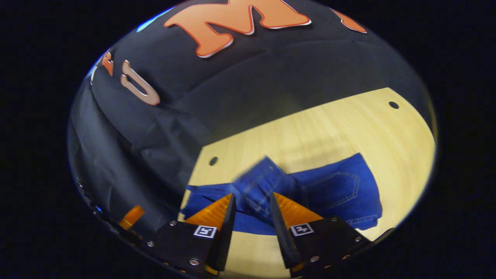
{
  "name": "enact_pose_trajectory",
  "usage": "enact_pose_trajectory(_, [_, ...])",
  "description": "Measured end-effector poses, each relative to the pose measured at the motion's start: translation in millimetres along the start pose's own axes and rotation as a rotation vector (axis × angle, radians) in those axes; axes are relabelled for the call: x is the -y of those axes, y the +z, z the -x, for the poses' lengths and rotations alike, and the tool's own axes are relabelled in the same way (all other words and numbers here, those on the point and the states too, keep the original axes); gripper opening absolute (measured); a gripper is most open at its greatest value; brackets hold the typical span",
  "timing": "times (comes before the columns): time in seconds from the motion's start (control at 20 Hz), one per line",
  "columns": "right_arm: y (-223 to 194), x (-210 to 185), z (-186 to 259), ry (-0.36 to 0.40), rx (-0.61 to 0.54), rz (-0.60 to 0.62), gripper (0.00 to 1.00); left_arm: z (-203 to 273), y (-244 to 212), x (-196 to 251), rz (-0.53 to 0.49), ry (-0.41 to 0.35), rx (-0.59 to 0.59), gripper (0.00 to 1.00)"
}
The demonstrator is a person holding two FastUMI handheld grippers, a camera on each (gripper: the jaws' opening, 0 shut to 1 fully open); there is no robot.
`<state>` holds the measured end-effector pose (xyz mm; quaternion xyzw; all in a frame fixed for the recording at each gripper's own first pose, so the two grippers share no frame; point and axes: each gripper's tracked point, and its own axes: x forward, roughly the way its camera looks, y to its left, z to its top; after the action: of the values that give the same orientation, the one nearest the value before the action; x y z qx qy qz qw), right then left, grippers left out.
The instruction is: Grasp the waist and the cuffs of the jeans and fold them to make the two legs overlap; first hold the waist and fold one-third of the jeans toward the cuffs, then hold the cuffs and fold the remaining one-third in the same direction to finish folding.
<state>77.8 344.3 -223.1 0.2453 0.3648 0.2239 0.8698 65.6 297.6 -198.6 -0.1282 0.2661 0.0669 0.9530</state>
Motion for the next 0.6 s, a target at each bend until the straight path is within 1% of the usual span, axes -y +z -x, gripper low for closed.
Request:
enact_pose_trajectory(0.05, [8.7, -4.2, 5.0, 0.002, 0.031, 0.013, 0.60, -2.1, -5.1, -2.8, 0.020, -0.003, -0.019, 1.00])
enact_pose_trajectory(0.1, [16.1, -4.5, 12.3, -0.001, 0.052, 0.037, 0.75, -5.8, -12.1, -4.7, 0.049, -0.013, -0.040, 0.98])
enact_pose_trajectory(0.15, [22.2, -2.0, 18.4, -0.019, 0.073, 0.062, 0.83, -9.1, -20.0, -5.1, 0.083, -0.020, -0.069, 0.99])
enact_pose_trajectory(0.2, [28.9, 0.0, 23.6, -0.028, 0.094, 0.080, 0.85, -13.8, -28.0, -4.8, 0.125, -0.031, -0.103, 0.97])
enact_pose_trajectory(0.25, [36.0, 2.0, 30.9, -0.046, 0.117, 0.092, 0.89, -17.9, -38.5, -5.3, 0.168, -0.042, -0.144, 0.97])
enact_pose_trajectory(0.3, [44.8, 4.9, 39.0, -0.058, 0.146, 0.099, 0.91, -24.0, -48.6, -8.0, 0.220, -0.045, -0.184, 0.98])
enact_pose_trajectory(0.35, [53.3, 10.3, 45.8, -0.079, 0.176, 0.110, 0.93, -29.2, -57.5, -7.8, 0.279, -0.059, -0.219, 0.98])
enact_pose_trajectory(0.45, [70.8, 22.1, 63.4, -0.125, 0.232, 0.137, 0.94, -40.2, -75.7, -14.8, 0.426, -0.067, -0.289, 0.98])
enact_pose_trajectory(0.55, [85.8, 36.3, 82.7, -0.174, 0.281, 0.144, 0.95, -50.3, -91.6, -27.7, 0.555, -0.050, -0.337, 0.98])
enact_pose_trajectory(0.6, [93.8, 43.3, 93.8, -0.194, 0.304, 0.138, 0.95, -54.1, -99.1, -36.1, 0.590, -0.036, -0.362, 0.98])
